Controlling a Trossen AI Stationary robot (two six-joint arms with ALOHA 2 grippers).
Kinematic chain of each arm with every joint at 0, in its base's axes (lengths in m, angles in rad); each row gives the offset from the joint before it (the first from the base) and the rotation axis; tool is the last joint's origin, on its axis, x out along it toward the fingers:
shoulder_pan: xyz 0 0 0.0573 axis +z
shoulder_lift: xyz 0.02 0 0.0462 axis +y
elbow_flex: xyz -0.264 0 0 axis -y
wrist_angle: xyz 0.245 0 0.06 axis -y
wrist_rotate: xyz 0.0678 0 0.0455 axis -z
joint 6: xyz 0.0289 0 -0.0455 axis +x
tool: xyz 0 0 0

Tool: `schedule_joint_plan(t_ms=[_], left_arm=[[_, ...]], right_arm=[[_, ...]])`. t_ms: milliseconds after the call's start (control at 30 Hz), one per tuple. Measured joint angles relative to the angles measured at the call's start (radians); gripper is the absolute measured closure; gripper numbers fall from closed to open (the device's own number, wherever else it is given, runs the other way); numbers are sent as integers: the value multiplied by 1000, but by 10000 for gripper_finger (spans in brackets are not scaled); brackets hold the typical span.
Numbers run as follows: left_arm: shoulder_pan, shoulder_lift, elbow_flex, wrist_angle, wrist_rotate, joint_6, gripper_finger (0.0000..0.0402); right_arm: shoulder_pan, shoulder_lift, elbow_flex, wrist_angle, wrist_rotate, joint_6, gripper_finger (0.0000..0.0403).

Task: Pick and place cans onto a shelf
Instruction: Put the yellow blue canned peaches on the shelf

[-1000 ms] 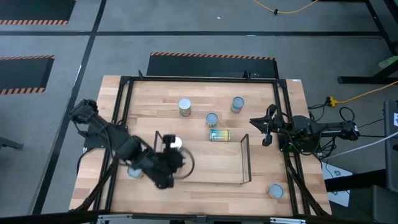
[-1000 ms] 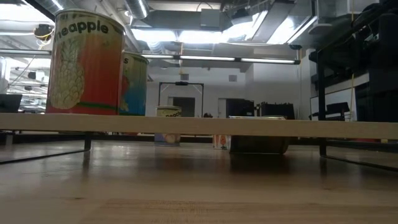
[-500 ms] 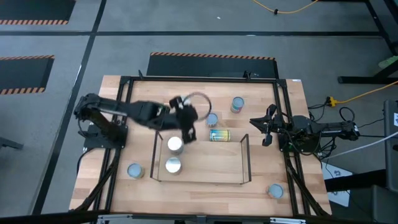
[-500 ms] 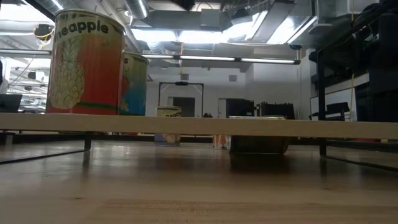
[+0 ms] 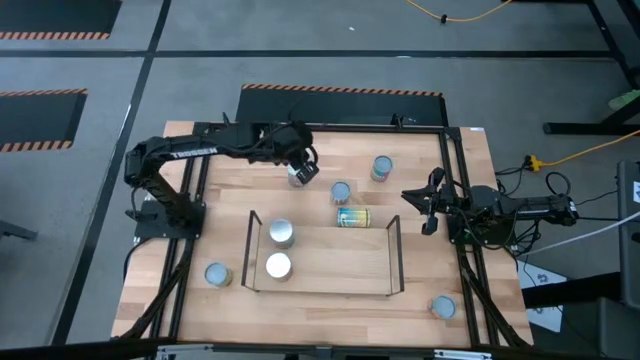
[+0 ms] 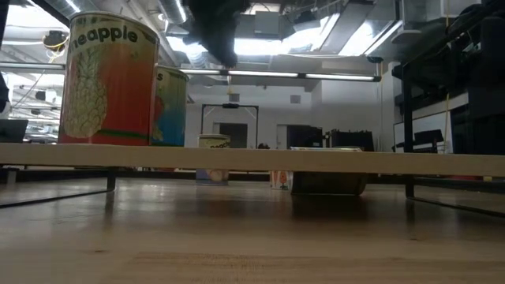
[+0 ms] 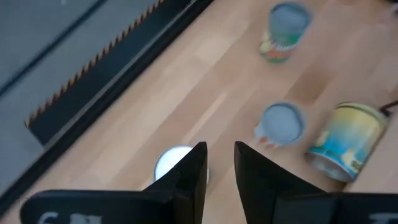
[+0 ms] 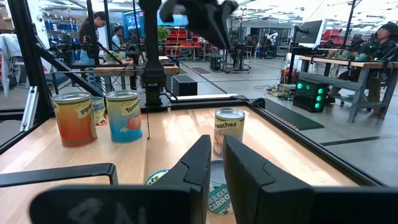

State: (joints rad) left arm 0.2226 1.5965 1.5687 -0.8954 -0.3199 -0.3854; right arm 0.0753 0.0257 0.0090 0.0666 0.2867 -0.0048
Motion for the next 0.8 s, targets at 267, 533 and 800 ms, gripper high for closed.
schedule_joint_plan(t_ms=[267, 533, 800], left_arm=[[53, 1, -134, 60, 71, -31, 328], [54, 1, -252, 205, 111, -32, 328], [54, 1, -342, 333, 117, -32, 328]], right_arm=[[0, 0, 0, 0, 0, 0, 354], [0, 0, 0, 0, 0, 0, 354], [0, 0, 0, 0, 0, 0, 354]])
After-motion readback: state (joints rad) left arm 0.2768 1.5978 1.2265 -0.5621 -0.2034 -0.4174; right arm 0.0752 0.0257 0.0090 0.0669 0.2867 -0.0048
